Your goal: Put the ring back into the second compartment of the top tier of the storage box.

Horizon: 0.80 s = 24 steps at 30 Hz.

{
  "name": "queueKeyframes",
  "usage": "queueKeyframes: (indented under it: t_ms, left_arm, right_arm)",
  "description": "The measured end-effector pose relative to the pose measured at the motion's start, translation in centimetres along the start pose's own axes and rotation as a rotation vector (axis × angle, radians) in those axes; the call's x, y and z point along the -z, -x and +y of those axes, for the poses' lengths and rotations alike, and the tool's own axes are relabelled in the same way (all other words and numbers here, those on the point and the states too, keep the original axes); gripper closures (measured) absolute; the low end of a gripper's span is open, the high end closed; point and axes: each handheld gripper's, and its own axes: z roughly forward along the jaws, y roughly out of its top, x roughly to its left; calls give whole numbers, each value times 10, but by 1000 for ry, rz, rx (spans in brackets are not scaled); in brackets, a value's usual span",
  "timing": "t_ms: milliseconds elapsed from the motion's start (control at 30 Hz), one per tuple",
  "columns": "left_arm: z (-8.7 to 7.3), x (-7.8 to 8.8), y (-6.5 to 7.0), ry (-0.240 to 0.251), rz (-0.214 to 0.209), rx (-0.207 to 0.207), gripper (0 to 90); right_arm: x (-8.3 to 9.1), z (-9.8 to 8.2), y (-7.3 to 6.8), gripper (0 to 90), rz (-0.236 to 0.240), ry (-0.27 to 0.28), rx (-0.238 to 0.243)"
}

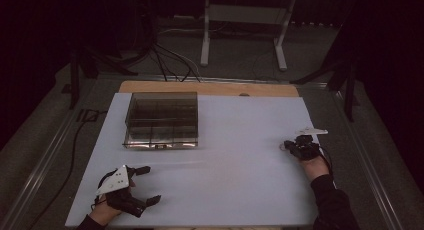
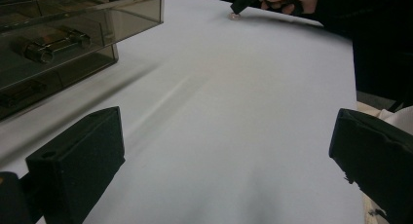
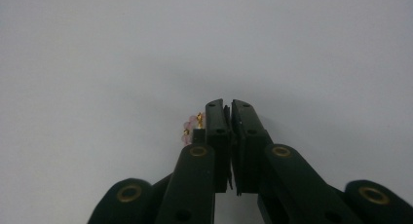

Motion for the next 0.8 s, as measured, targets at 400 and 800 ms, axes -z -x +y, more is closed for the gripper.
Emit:
queueKeyframes:
  t_ms: [400,800]
  left_arm:
    - [0,0,0,-1,-1,0,7]
    - [0,0,0,-1,0,1,8]
  right_arm:
    - [5,8,-5,871,37,23,-9]
    - [6,14,-14,871,66,41,6]
